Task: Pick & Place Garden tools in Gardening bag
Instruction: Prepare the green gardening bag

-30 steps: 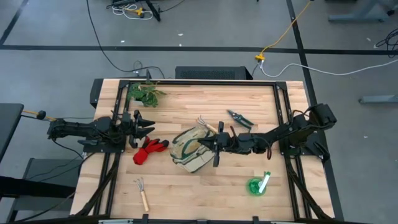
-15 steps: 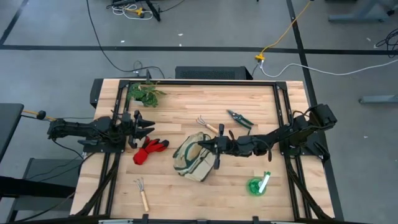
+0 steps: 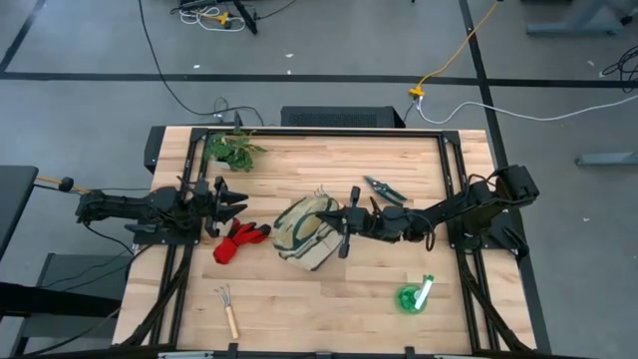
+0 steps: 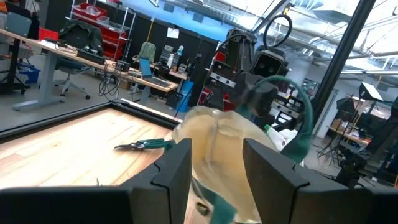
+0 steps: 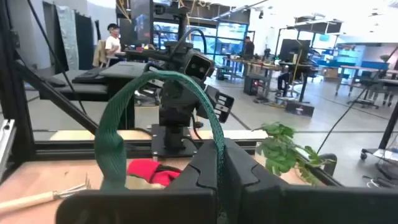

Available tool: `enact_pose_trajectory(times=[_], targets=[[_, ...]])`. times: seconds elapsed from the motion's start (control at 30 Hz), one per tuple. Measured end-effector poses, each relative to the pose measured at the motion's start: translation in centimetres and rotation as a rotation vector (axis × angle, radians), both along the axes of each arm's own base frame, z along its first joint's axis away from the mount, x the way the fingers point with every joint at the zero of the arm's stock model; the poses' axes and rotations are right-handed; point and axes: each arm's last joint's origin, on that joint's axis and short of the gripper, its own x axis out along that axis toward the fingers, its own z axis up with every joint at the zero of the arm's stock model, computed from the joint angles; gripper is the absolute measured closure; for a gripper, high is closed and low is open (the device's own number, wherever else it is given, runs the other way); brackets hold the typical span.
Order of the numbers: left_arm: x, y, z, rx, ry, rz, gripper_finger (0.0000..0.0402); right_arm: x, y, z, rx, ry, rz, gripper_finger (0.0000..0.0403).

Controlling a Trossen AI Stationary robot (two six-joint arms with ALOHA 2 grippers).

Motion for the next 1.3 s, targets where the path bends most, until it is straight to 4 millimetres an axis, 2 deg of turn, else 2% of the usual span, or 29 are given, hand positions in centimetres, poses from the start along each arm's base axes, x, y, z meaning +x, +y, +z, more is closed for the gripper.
enact_pose_trajectory(times=[0.17,0.4,0.63,0.8,1.07,1.3], targets=[[0.0,0.0,0.2,-0.002,-0.023,0.001,0.025,0.3,-0.8,-0.3,-0.018,0.006,-0.022,0.0403],[-0.1,0.0,0.4,-0.003,-0.037,0.001,0.025,1.6,-0.8,-3.2,-0.01,-0.007,-0.028,0.0403],[-0.1,0.0,0.3,-0.003,-0.036,0.001,0.025,1.6,-0.5,-3.4,-0.032,-0.014,-0.023,0.0403],[-0.1,0.0,0.3,-0.003,-0.036,0.001,0.025,0.6,0.7,-4.4,-0.034,0.024,-0.053,0.0403],[-0.1,0.0,0.3,-0.003,-0.036,0.001,0.025,-2.4,1.5,-7.1,0.053,0.061,-0.097,0.0403],[-0.1,0.0,0.3,-0.003,-0.036,0.001,0.025,-4.2,2.7,-7.8,0.087,0.045,-0.119,0.0403]])
